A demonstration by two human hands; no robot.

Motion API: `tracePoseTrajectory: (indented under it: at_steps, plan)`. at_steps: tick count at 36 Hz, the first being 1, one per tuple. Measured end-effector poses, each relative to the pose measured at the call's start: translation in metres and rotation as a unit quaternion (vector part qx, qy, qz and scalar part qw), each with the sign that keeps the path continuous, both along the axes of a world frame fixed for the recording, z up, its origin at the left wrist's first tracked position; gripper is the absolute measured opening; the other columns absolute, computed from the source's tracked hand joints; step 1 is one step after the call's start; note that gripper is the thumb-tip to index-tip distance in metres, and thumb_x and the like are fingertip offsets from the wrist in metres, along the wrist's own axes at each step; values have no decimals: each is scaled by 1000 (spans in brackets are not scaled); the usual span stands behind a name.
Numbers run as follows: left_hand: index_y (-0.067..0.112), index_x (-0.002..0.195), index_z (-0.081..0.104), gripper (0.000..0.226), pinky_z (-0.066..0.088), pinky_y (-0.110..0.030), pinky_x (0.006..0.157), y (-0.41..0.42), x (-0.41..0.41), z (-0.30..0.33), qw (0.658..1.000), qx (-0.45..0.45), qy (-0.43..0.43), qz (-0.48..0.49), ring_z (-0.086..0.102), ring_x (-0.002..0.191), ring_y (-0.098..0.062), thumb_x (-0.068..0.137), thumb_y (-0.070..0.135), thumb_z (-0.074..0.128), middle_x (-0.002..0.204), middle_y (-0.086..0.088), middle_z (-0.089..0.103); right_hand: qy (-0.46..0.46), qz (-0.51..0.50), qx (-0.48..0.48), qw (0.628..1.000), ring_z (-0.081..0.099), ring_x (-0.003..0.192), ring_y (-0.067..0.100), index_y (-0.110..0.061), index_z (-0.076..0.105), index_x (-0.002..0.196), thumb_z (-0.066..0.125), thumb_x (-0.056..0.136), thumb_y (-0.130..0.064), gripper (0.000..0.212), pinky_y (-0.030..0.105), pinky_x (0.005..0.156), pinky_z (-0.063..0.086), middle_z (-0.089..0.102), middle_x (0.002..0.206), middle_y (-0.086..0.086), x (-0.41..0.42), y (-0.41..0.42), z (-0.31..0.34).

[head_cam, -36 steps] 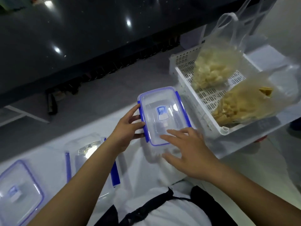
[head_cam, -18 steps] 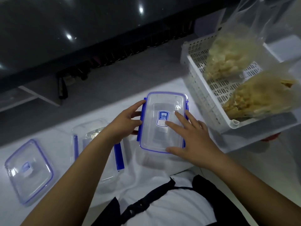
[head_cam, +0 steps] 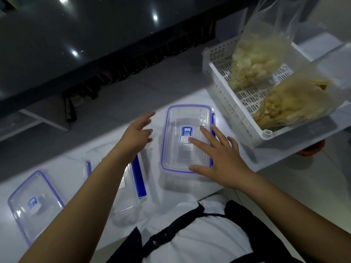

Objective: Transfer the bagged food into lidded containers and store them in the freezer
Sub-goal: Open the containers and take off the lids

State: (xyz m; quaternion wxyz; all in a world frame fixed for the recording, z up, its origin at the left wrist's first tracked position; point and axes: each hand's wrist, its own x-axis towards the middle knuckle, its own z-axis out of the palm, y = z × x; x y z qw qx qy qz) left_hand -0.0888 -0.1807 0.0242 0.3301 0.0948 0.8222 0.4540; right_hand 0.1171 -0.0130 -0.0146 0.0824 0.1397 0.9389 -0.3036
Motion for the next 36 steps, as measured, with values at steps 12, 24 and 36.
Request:
tracePoseTrajectory:
  at_steps: [12,24,36]
  plan:
    - [37,144,42,50,53,-22,57,19,31,10,998,-2,-59,8,67,87,-4,99,26,60,110,13,64,4,-27,-10,1000,-24,150,8,-52,19,154,49,85,-76,78,54,122,1,-11,167,-16,-1,-9,4]
    - [33,141,48,59,62,-27,65,14,32,38,999,34,-29,-7,69,95,-14,91,15,73,115,5,66,-2,-28,-11,1000,-25,151,24,-63,-3,148,45,69,-91,97,53,122,-4,-17,167,-15,-6,-23,16]
    - [24,121,64,42,60,-29,63,20,28,62,979,150,-138,-5,77,87,-19,86,4,74,97,-2,79,159,-91,-124,975,27,143,-7,-53,31,149,77,78,-49,84,21,115,31,33,156,-24,10,-42,42]
